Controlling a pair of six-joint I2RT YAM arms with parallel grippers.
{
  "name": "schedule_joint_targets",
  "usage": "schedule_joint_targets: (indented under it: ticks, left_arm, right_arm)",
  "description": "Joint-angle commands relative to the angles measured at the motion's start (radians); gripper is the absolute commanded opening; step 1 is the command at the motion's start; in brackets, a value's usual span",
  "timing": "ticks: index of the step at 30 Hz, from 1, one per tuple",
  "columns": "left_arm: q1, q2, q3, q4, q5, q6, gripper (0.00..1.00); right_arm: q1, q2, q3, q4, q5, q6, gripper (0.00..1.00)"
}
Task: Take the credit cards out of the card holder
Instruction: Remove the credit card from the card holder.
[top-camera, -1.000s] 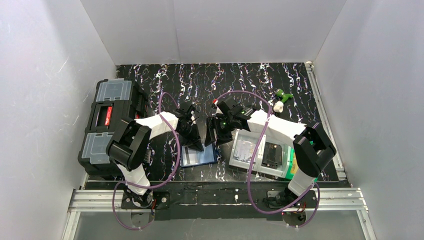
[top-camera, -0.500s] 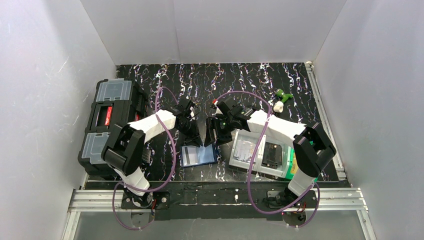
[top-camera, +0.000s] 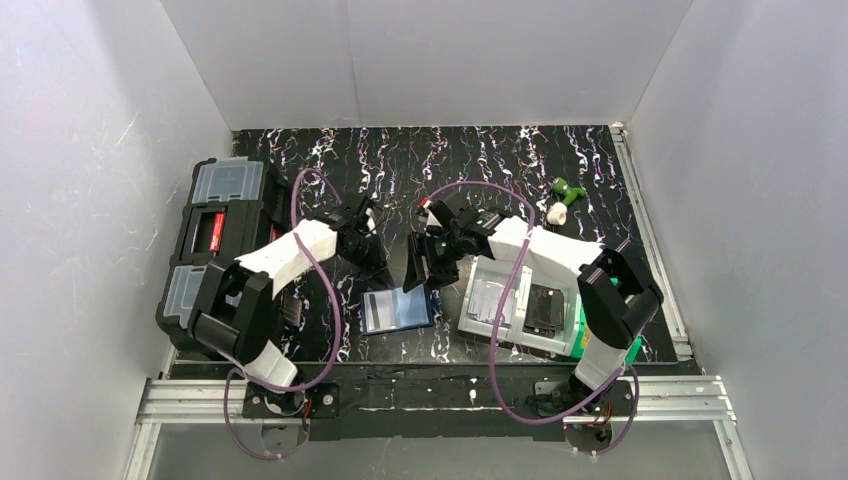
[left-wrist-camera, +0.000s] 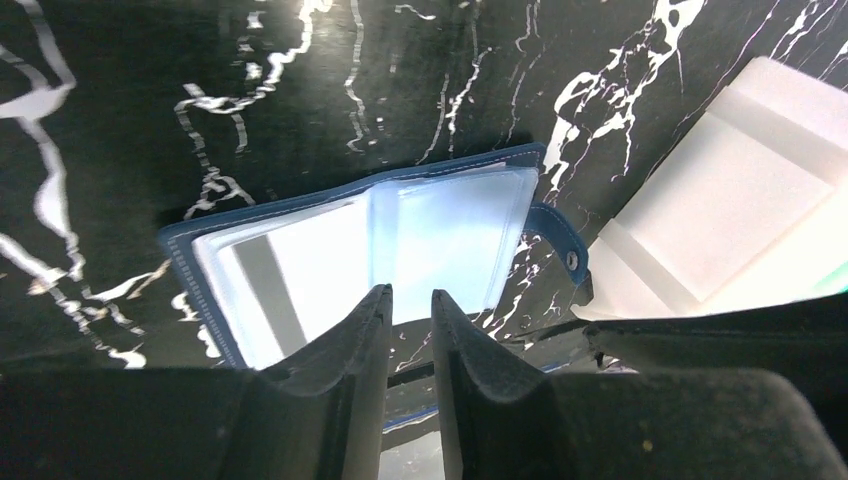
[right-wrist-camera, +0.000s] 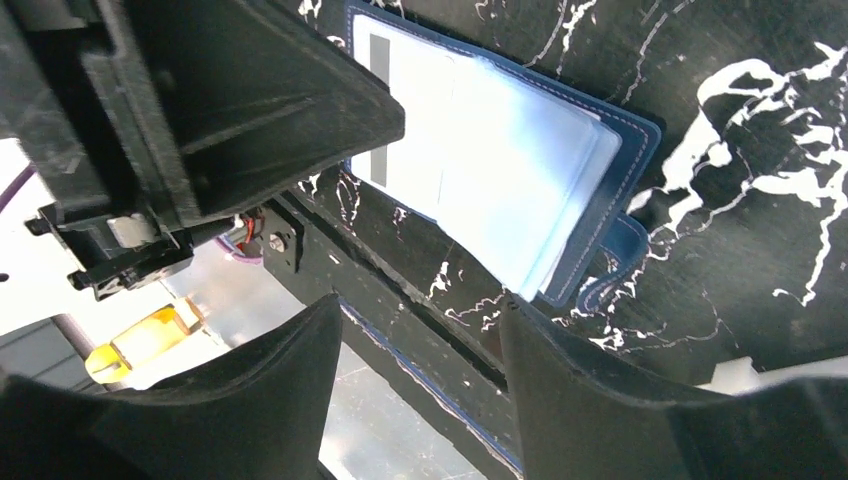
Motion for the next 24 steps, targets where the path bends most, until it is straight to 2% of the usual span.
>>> schedule_joint_targets:
  ticks: [1,9,14,24]
  left_arm:
    - [0.049,-0.11,-0.046,-0.057,-0.024,0.028,0.21]
    - [0.082,-0.154,-0.157,-0.034,-0.014,0.033,0.21]
    - [0.09,-0.148,-0.206,0.003,-0.008,0.031,0.19]
    - [0.09,-0.098,-0.238,0.046,-0.018,0.03,0.14]
  right_arm:
    - [0.017,0.046,0.075,0.003,-0.044,0.012,0.64]
    - [0.058,0.185,0.16,0.027,-0.119,0.048,0.55]
    - [0.064,0.265,0.173,0.06,-0.17,0.079,0.45]
    - [0.067,0.326,0.151,0.105,-0.178,0.105,0.42]
